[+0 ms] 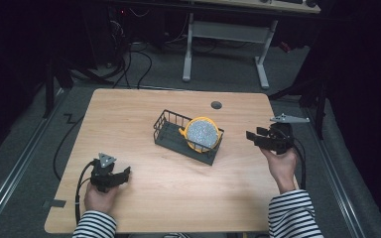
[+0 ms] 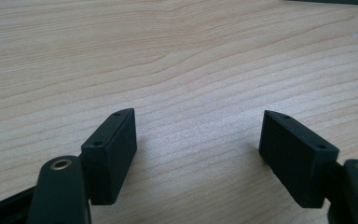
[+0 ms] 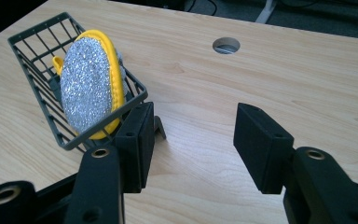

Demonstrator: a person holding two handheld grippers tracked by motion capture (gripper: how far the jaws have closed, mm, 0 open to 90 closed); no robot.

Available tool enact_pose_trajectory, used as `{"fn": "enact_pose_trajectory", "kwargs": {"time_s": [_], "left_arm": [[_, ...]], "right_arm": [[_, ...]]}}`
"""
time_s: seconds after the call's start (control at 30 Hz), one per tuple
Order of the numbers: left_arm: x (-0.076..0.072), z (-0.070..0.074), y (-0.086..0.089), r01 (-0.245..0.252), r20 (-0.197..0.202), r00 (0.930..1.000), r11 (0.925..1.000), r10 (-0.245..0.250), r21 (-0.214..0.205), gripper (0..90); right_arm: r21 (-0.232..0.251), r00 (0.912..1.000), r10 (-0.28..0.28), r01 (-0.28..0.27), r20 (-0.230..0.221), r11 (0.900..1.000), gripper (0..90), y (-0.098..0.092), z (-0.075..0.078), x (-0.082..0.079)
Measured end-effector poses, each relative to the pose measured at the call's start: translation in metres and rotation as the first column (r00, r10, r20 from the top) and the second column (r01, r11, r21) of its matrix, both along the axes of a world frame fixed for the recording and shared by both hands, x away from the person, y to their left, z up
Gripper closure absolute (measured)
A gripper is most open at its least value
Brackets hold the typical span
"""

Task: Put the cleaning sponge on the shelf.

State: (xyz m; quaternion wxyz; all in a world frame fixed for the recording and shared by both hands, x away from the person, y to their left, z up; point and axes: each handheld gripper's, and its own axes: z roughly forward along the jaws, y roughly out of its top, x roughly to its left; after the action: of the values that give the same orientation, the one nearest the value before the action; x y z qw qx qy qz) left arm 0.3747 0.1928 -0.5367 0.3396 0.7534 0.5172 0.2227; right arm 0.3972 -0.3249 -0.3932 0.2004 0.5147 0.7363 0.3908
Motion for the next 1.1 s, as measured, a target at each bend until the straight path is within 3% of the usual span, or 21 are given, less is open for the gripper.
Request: {"fn": "enact_pose_trajectory", "kwargs": {"time_s": [0.27, 0.47, 0.8, 1.1], "left_arm": [[0.0, 0.0, 0.0, 0.001, -0.001, 1.0, 1.0, -0.001, 0.002, 28.2], [0.0, 0.0, 0.0, 0.002, -0.001, 1.0, 1.0, -0.002, 0.001, 28.2], [0.0, 0.0, 0.0, 0.001, -0.001, 1.0, 1.0, -0.001, -0.002, 28.3], [0.0, 0.0, 0.001, 0.0, 0.0, 1.0, 1.0, 0.0, -0.007, 28.3]], "right_arm": [[0.01, 0.9997, -0.024, 0.024, -0.002, 0.9997, 49.2, -0.009, -0.009, -0.012], [0.043, 0.9992, -0.04, 0.04, -0.011, 0.9983, 49.1, -0.017, -0.019, -0.019], [0.058, 0.9995, -0.031, 0.031, -0.009, 0.9978, 48.0, -0.023, -0.035, -0.032], [0.08, 0.9982, -0.045, 0.048, -0.041, 0.9956, 47.1, -0.027, -0.053, -0.041]]}}
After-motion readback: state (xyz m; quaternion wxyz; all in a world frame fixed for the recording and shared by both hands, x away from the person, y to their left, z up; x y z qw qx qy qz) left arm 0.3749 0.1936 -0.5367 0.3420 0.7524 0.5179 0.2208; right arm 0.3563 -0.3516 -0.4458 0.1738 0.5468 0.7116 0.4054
